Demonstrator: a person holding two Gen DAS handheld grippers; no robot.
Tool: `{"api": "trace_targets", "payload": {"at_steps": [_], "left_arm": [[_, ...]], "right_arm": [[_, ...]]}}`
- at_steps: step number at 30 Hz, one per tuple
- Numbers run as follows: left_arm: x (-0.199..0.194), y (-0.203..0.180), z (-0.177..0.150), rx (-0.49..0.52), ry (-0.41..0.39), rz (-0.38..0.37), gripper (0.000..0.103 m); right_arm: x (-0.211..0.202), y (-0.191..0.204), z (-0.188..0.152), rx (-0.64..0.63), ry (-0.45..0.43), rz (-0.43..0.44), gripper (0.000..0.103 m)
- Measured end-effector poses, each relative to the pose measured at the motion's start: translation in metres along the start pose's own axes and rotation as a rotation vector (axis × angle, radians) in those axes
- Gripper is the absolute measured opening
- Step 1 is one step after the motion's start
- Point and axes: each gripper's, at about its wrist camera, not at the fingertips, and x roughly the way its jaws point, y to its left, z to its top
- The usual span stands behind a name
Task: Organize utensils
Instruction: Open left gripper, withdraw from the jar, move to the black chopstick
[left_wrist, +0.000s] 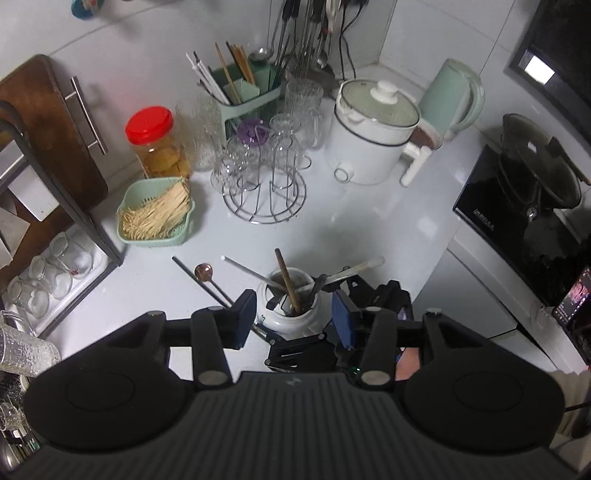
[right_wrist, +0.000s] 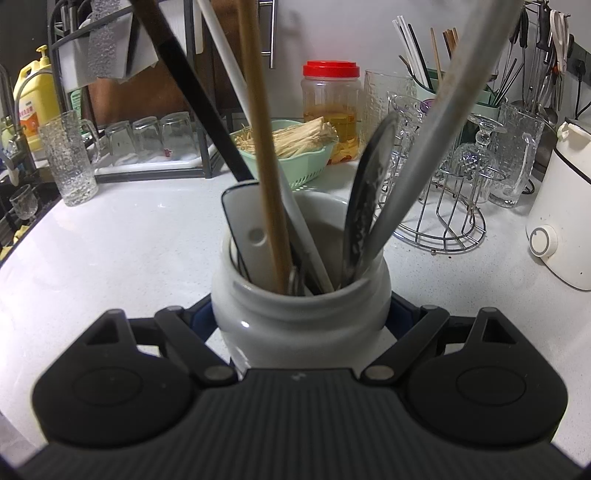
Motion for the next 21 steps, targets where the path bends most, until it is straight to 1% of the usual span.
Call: {"api": "trace_targets", "payload": {"at_steps": [3,7,10,12,16,21], "left_arm": [[-0.011,0.000,-0.009,-0.016,-0.044,0.009,0.051],[-0.022,0.009,-0.023,-0.081,-0.086,0.004,0.051],[-0.025,0.018,-0.036,-0.124,-0.108,0.025,0.051],[-0.024,0.026,-0.046,-0.163,-0.117,0.030,0.051],[-0.018,0.038,-0.064,-0.211,-0.141,0.073,0.051],[0.002,0.053,-0.083,-0.256,-0.171,0.096,0.051]], "right_arm": [[0.000,0.000,0.000,-0.001,0.001,-0.001,0.091],[0.000,0.001,-0.001,0.000,-0.002,-0.003,0.091],[-0.001,0.001,-0.001,0.006,-0.002,-0.009,0.091],[-0.001,0.002,-0.001,0.011,-0.003,-0.015,0.091],[-0.001,0.002,-0.001,0.017,-0.005,-0.023,0.091],[-0.002,0.002,-0.001,0.027,-0.004,-0.035,0.091]]}}
